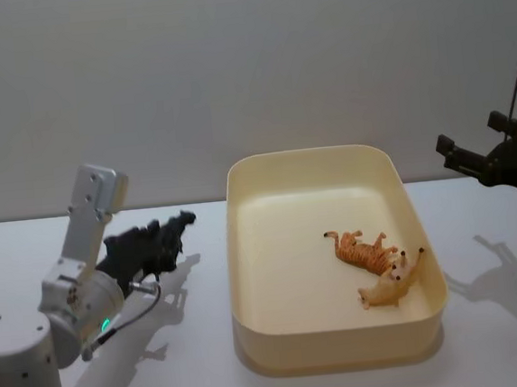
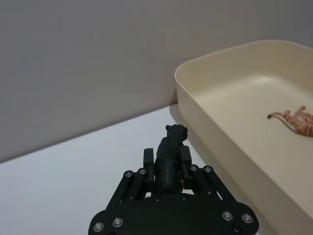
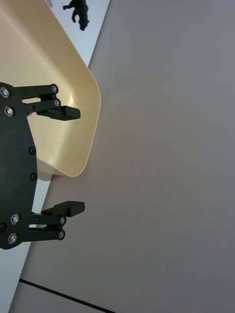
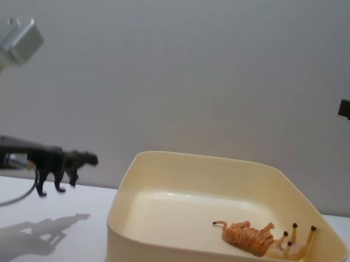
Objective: Pick up the toy alternately with two hands and place it into the central storage box.
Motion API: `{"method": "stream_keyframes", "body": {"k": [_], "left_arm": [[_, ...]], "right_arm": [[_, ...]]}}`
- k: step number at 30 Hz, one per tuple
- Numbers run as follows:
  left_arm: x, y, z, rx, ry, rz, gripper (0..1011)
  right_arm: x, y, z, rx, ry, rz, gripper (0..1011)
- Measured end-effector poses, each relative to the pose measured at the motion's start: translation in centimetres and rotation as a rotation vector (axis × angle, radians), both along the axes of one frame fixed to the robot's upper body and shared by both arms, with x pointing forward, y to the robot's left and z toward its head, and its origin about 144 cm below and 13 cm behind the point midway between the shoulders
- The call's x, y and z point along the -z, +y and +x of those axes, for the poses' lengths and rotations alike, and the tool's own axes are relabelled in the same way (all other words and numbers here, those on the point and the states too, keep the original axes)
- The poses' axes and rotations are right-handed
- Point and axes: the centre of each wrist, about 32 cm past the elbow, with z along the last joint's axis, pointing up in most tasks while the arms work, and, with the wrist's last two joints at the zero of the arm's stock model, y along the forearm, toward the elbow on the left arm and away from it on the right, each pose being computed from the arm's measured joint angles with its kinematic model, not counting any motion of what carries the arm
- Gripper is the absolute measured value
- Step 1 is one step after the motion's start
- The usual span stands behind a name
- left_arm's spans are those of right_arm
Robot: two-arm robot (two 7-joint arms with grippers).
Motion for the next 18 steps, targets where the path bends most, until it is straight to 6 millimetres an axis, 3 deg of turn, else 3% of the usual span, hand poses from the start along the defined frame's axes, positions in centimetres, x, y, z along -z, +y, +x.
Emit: {"method": "stream_keyframes", "body": {"k": [18], "left_arm": [[-5.3, -0.1, 2.2, 0.083, -0.187, -0.054, 280]], "right_arm": [[0.0, 0.0, 0.0, 0.0, 0.0, 0.0, 1001]]}}
